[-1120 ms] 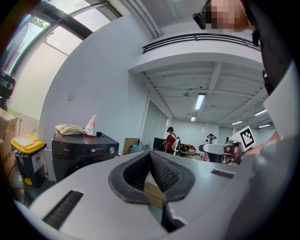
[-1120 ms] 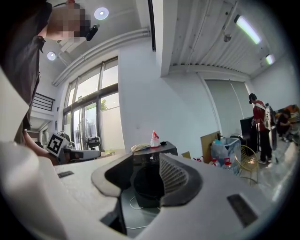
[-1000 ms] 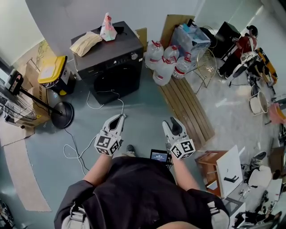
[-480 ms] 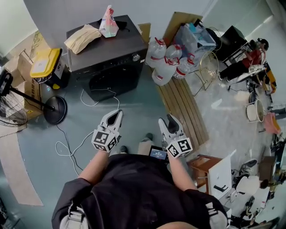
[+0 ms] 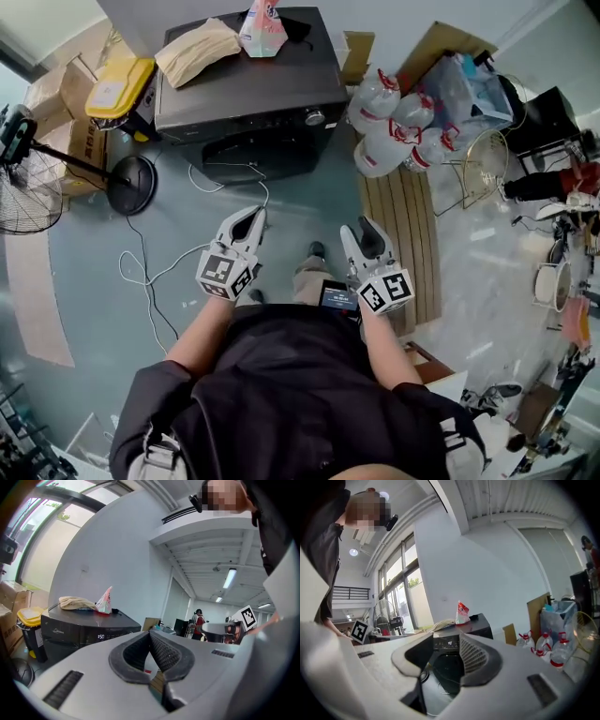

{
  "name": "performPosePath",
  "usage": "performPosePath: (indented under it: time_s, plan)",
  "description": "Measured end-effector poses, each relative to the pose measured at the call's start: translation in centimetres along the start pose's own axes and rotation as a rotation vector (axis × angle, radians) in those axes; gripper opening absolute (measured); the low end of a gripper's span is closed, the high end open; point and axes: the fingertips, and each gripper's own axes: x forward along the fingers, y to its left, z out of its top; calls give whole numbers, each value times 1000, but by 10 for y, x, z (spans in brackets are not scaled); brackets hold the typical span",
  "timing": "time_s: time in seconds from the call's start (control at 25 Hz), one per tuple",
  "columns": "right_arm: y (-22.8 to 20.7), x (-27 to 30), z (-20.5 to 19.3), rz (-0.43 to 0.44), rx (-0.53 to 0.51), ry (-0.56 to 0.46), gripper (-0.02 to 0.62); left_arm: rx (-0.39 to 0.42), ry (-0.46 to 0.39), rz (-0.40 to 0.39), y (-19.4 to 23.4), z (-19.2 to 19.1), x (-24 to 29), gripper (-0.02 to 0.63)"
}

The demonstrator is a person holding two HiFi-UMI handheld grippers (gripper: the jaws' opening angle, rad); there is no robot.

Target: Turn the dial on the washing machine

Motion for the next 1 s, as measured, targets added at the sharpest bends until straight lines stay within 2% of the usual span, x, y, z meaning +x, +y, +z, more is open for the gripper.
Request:
performPosePath:
  time_s: [0.24,0.48,0.72,0.88,1.0]
  plan:
    - [-56,43,3,157,18,76,161,-53,-3,162,14,3,44,-6]
    - [-104,74,-11,258,87,146,161,-29,-13,324,19,9,64,-6]
    - [-132,107,-5,284,30,129,163,-32,-42,400,21,11,84,-6]
    - [-139,132,-5,293,1,110,163,-27,-42,408,28,6,98,-6]
    - [-145,150,-8,282,-25,91,167,-61,-49,409,40,-8,106,-6]
